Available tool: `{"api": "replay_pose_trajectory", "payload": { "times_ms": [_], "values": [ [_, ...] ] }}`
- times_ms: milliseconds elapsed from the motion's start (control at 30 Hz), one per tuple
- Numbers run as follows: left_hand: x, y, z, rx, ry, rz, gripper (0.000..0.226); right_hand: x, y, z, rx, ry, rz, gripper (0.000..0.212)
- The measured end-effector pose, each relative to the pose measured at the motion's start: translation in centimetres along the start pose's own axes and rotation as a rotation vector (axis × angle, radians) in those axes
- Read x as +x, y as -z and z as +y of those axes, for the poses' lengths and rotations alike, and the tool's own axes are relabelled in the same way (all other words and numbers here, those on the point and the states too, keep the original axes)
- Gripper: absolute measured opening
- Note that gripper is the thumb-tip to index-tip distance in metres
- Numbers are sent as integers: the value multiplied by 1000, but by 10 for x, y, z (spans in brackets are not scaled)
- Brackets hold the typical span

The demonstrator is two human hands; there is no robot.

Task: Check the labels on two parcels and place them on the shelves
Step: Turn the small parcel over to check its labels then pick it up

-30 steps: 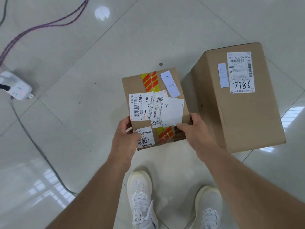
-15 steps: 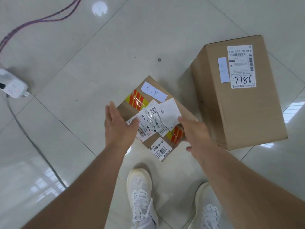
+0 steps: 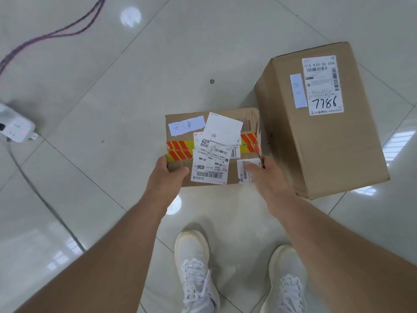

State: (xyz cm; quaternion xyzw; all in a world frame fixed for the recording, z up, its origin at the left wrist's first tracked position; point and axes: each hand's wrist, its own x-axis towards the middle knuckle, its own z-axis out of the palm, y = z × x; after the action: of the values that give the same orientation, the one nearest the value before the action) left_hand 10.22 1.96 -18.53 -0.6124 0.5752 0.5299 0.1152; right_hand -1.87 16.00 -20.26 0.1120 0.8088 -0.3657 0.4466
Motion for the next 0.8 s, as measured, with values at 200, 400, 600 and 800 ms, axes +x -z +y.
{"api": "replay_pose_trajectory", "payload": {
  "times_ms": [200, 400, 600, 800],
  "values": [
    [-25, 15, 9, -10, -93, 60, 41, -24, 12, -8, 43, 80, 11, 30],
    [-79, 46, 50, -14, -204, 30, 42, -89, 42, -44, 145, 171, 69, 11],
    [-152, 70, 92, -42, -308, -29, 40, -171, 88, -77, 182, 234, 192, 8],
    [-235, 83, 117, -91, -437, -79, 43, -249, 142, -83, 276, 330, 152, 15]
  ]
}}
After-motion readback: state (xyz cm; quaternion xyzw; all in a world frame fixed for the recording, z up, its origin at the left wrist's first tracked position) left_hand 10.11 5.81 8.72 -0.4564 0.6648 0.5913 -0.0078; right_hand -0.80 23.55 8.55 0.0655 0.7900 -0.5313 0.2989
